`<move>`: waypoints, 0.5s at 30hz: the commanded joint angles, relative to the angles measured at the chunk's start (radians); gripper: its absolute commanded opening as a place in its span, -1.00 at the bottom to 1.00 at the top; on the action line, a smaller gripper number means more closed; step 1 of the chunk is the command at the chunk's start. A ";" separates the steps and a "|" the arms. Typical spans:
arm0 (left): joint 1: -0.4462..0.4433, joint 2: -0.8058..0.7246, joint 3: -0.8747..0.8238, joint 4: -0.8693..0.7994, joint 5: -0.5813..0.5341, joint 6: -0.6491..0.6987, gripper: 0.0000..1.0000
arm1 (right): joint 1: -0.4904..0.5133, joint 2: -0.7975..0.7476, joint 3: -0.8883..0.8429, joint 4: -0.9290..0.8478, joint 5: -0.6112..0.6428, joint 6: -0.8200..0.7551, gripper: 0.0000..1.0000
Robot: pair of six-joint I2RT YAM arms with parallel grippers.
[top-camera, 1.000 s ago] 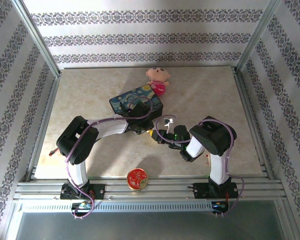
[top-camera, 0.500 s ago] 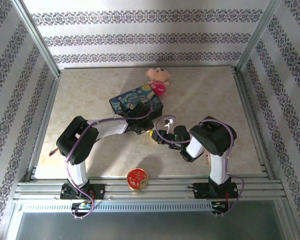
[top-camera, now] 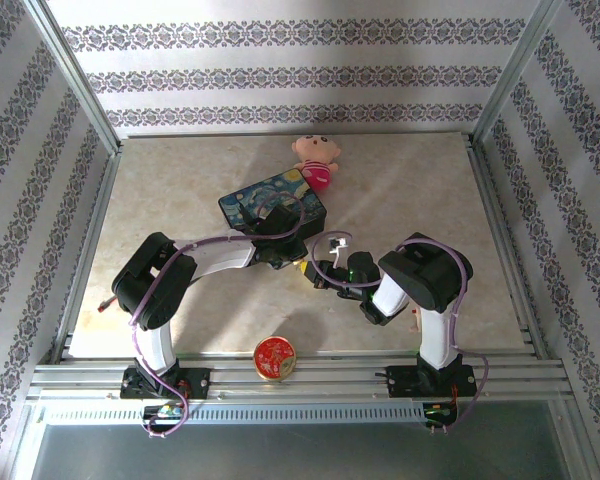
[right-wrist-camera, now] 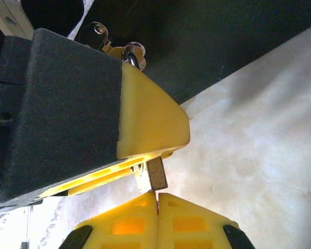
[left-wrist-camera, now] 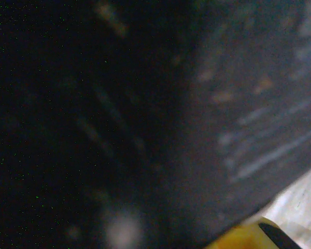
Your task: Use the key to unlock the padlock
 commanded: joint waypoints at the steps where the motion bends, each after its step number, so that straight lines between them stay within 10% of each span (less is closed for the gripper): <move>1: 0.009 -0.027 -0.020 0.028 0.037 -0.035 -0.50 | 0.016 0.003 0.019 0.028 0.004 0.008 -0.96; 15: 0.009 -0.047 -0.036 0.035 0.030 -0.032 -0.51 | 0.020 -0.022 -0.007 0.026 0.048 0.004 -0.53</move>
